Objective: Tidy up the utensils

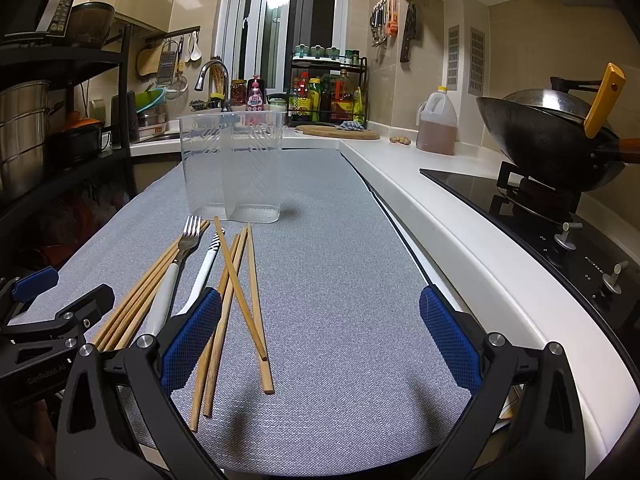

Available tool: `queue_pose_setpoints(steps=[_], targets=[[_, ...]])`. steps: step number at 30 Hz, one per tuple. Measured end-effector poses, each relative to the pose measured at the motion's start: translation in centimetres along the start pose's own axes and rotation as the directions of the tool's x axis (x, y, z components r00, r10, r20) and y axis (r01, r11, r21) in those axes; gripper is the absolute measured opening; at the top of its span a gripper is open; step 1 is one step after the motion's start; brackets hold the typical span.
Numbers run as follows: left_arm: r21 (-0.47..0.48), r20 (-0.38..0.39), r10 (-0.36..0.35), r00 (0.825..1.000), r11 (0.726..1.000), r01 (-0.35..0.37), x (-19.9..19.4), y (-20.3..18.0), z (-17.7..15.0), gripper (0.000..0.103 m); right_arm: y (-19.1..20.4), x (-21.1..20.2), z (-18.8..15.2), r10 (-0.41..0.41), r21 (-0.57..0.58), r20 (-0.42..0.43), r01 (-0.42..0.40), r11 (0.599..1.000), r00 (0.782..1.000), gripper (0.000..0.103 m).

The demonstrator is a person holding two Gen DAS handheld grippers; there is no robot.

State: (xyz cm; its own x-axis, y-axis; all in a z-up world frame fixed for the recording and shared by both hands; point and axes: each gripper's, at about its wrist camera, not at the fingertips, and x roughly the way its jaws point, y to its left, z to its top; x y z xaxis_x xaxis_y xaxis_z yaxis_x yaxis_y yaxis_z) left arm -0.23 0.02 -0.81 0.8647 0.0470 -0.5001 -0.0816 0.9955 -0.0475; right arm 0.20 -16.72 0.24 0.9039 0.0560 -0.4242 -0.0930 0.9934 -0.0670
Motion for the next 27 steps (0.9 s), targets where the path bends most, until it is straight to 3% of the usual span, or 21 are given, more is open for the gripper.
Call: queue_pose_setpoints(steps=[6, 8, 13, 15, 20, 22, 27], targets=[[-0.001, -0.001, -0.001, 1.000, 1.000, 0.001, 0.0, 0.1, 0.0, 0.088, 0.0, -0.1, 0.0, -0.002, 0.000, -0.001, 0.002, 1.000, 1.000, 0.097], [0.000, -0.002, -0.001, 1.000, 1.000, 0.001, 0.0, 0.0, 0.0, 0.088, 0.0, -0.2, 0.2, 0.001, -0.001, 0.003, -0.001, 1.000, 1.000, 0.092], [-0.002, -0.025, -0.010, 1.000, 1.000, 0.010, 0.3, -0.2, 0.0, 0.077, -2.4, 1.5, 0.0, 0.055, 0.111, -0.059, -0.048, 0.993, 0.997, 0.045], [-0.012, -0.051, -0.016, 0.999, 1.000, 0.015, 0.6, 0.0, -0.1, 0.066, -3.2, 2.6, -0.3, 0.105, 0.157, -0.103, -0.089, 0.984, 0.989, 0.037], [-0.023, -0.118, -0.029, 0.993, 0.999, 0.027, 1.4, 0.6, -0.5, 0.042, -2.5, 4.3, -0.8, 0.251, 0.180, -0.149, -0.223, 0.958, 0.956, 0.036], [-0.025, -0.139, -0.037, 0.990, 0.999, 0.034, 1.7, 0.7, -0.7, 0.035, -1.6, 4.7, -1.3, 0.273, 0.166, -0.179, -0.245, 0.955, 0.945, 0.036], [-0.023, -0.171, -0.050, 0.984, 0.999, 0.046, 2.1, 0.8, -1.1, 0.027, 0.8, 5.2, -2.6, 0.329, 0.112, -0.240, -0.311, 0.944, 0.913, 0.033]])
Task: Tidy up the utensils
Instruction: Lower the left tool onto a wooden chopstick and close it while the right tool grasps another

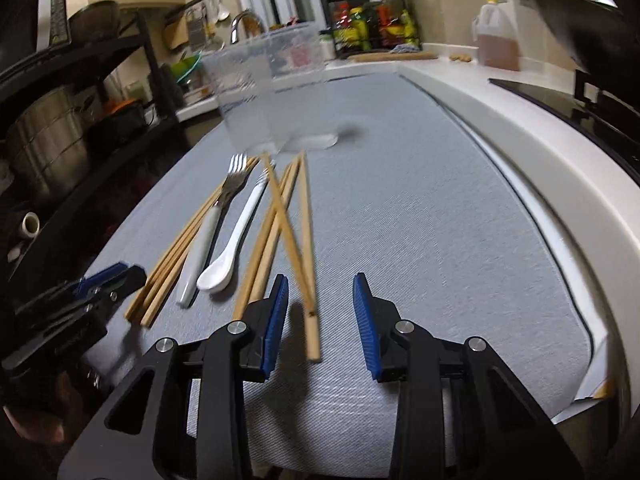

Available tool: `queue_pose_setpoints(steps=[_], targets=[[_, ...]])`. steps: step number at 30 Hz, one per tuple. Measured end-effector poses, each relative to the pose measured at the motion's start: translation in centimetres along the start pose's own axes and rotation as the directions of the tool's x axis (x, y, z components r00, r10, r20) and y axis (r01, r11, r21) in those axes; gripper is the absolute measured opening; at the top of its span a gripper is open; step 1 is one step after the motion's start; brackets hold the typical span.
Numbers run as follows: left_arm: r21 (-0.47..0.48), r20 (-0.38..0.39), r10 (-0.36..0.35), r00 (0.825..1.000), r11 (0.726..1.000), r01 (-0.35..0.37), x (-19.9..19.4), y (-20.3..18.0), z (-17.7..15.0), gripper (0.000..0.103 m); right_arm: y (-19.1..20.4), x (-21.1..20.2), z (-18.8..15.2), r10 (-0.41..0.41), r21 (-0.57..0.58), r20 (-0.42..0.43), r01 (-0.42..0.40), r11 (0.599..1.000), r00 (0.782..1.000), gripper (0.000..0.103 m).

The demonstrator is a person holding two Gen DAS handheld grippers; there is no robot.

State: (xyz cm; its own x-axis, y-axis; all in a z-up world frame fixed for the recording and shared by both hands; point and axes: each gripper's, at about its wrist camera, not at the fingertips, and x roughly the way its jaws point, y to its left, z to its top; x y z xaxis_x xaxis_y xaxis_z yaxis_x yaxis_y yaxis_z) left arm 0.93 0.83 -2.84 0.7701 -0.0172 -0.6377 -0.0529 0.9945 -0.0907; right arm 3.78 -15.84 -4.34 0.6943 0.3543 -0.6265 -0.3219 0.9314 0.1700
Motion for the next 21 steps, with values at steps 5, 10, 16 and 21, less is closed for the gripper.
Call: queue_pose_setpoints(steps=[5, 10, 16, 21], targets=[[-0.010, 0.001, -0.009, 1.000, 1.000, 0.009, -0.1, 0.3, 0.0, 0.027, 0.1, -1.6, 0.3, -0.018, 0.013, 0.090, 0.017, 1.000, 0.996, 0.032], [-0.012, 0.003, -0.011, 1.000, 1.000, 0.011, -0.1, 0.4, 0.0, 0.027, -1.8, -0.2, 0.6, -0.105, 0.069, 0.036, 0.103, 0.992, 0.994, 0.026], [-0.011, -0.001, -0.006, 1.000, 1.000, 0.006, 0.0, 0.6, -0.1, 0.027, -0.2, -0.1, 0.5, -0.066, -0.019, 0.028, 0.067, 0.998, 0.997, 0.026], [-0.011, -0.007, -0.003, 1.000, 1.000, 0.003, 0.0, 0.6, -0.2, 0.027, 0.2, 0.1, 0.1, -0.060, -0.039, 0.004, 0.060, 0.997, 0.998, 0.028]])
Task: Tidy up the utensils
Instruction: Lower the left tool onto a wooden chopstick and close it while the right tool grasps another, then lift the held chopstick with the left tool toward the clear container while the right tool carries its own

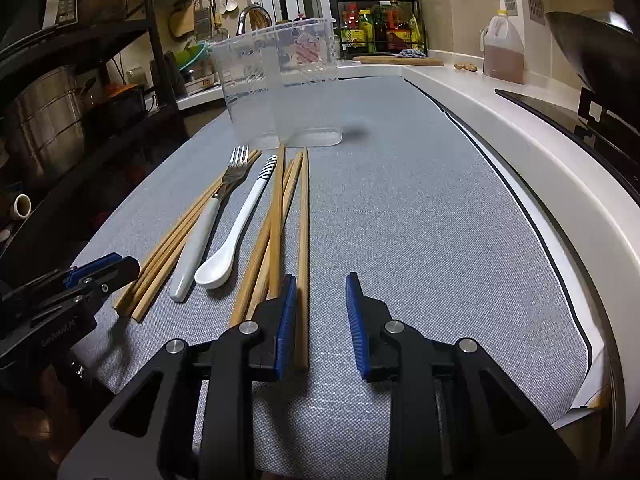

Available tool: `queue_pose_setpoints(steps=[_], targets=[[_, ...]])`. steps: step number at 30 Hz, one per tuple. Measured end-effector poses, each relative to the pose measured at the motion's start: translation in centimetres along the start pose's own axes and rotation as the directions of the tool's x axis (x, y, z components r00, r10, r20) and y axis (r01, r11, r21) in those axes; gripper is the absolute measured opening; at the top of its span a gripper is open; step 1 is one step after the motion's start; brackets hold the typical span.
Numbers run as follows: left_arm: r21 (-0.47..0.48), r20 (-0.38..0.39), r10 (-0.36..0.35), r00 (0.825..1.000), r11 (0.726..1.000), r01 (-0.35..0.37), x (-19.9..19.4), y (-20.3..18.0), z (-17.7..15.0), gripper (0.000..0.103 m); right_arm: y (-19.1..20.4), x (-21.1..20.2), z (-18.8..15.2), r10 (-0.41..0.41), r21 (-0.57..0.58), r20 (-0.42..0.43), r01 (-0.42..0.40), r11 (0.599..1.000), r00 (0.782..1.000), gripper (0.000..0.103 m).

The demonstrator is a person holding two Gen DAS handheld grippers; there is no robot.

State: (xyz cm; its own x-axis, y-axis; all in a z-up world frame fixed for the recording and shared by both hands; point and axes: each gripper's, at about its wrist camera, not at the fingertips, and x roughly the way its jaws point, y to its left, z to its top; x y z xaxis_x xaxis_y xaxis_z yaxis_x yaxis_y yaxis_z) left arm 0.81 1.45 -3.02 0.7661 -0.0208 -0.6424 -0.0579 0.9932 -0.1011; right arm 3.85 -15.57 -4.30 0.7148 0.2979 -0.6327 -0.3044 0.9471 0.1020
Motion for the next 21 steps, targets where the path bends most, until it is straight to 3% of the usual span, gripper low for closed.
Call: queue_pose_setpoints(steps=[6, 8, 11, 15, 21], targets=[[0.019, -0.018, 0.023, 1.000, 1.000, -0.023, 0.3, 0.0, -0.2, 0.022, 0.5, -0.5, -0.6, -0.042, -0.030, 0.007, 0.042, 0.999, 0.999, 0.025], [0.036, -0.016, 0.033, 0.999, 0.999, -0.033, 0.2, -0.2, -0.3, 0.011, 0.7, -0.6, -0.8, -0.058, -0.044, 0.017, 0.059, 0.997, 0.998, 0.023], [0.057, -0.013, 0.037, 0.999, 0.998, -0.036, 0.2, -0.3, -0.3, 0.007, 0.9, -0.7, -0.8, -0.049, -0.049, 0.015, 0.049, 0.998, 0.999, 0.007], [0.049, 0.011, 0.072, 0.997, 0.996, -0.072, -0.1, 0.1, -0.1, 0.007, -0.3, -0.9, -0.6, -0.125, -0.010, 0.032, 0.125, 0.992, 0.992, 0.007], [0.052, -0.001, 0.062, 0.998, 0.997, -0.062, 0.3, 0.0, -0.2, 0.007, -0.6, -0.8, -0.7, -0.135, -0.011, 0.030, 0.135, 0.991, 0.990, 0.010]])
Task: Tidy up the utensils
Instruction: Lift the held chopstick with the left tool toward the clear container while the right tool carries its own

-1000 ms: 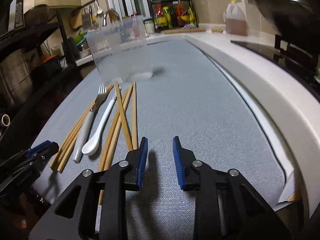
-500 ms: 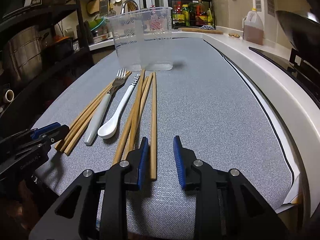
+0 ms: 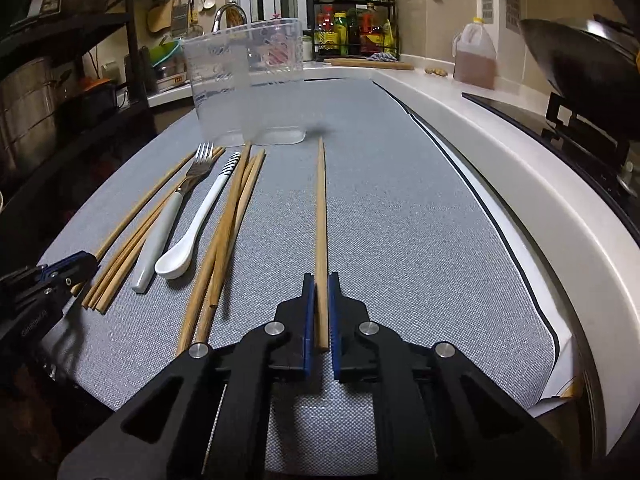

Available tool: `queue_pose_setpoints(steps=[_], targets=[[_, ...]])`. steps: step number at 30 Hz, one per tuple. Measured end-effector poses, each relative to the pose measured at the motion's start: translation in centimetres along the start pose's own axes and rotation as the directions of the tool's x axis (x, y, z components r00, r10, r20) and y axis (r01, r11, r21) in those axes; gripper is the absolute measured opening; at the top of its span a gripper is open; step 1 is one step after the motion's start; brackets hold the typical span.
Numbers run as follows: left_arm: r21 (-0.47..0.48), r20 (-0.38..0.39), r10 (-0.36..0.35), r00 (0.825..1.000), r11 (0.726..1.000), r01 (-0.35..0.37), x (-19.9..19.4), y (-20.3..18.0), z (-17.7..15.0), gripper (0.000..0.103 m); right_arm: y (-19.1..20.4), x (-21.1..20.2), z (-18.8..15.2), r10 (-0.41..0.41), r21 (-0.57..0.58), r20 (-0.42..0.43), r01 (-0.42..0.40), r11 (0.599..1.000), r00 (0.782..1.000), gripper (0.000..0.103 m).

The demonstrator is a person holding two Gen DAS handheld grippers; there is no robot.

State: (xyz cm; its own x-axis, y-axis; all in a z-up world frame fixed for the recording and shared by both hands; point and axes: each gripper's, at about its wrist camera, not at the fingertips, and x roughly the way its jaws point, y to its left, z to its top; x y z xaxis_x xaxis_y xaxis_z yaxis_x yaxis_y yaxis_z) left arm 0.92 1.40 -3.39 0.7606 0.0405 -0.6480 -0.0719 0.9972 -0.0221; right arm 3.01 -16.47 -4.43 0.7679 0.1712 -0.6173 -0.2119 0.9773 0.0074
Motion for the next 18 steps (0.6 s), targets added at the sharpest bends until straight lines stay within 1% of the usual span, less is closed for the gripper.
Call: queue_pose_setpoints(steps=[2, 5, 10, 12, 14, 16, 18], targets=[[0.001, 0.005, 0.002, 1.000, 1.000, -0.002, 0.0, 0.0, 0.0, 0.007, 0.3, 0.0, -0.1, 0.000, -0.013, 0.003, 0.000, 1.000, 1.000, 0.010], [-0.002, 0.012, 0.001, 1.000, 1.000, -0.001, 0.1, 0.0, 0.0, 0.007, 0.0, 0.0, 0.0, 0.010, -0.002, 0.000, -0.010, 1.000, 1.000, 0.010], [0.024, 0.028, 0.024, 0.999, 0.999, -0.025, 0.1, -0.4, -0.2, 0.007, 0.3, 0.0, 0.0, 0.002, -0.012, 0.007, -0.002, 1.000, 1.000, 0.010], [0.033, 0.029, 0.030, 0.999, 0.999, -0.031, 0.1, -0.6, -0.1, 0.007, 0.4, 0.0, -0.1, 0.000, -0.018, 0.009, 0.000, 1.000, 1.000, 0.007], [0.036, 0.027, 0.032, 0.999, 0.999, -0.033, 0.0, -0.6, 0.0, 0.007, 0.2, -0.1, 0.0, 0.010, -0.010, 0.008, -0.010, 1.000, 1.000, 0.007], [0.031, 0.030, 0.036, 0.999, 0.999, -0.037, -0.1, -0.5, 0.0, 0.007, 0.1, -0.4, 0.1, 0.021, 0.006, 0.017, -0.021, 1.000, 1.000, 0.006], [0.023, 0.054, 0.038, 0.998, 0.999, -0.039, -0.8, -0.3, 0.3, 0.007, 0.4, -1.2, 0.4, 0.010, -0.012, 0.043, -0.010, 1.000, 0.999, 0.006]])
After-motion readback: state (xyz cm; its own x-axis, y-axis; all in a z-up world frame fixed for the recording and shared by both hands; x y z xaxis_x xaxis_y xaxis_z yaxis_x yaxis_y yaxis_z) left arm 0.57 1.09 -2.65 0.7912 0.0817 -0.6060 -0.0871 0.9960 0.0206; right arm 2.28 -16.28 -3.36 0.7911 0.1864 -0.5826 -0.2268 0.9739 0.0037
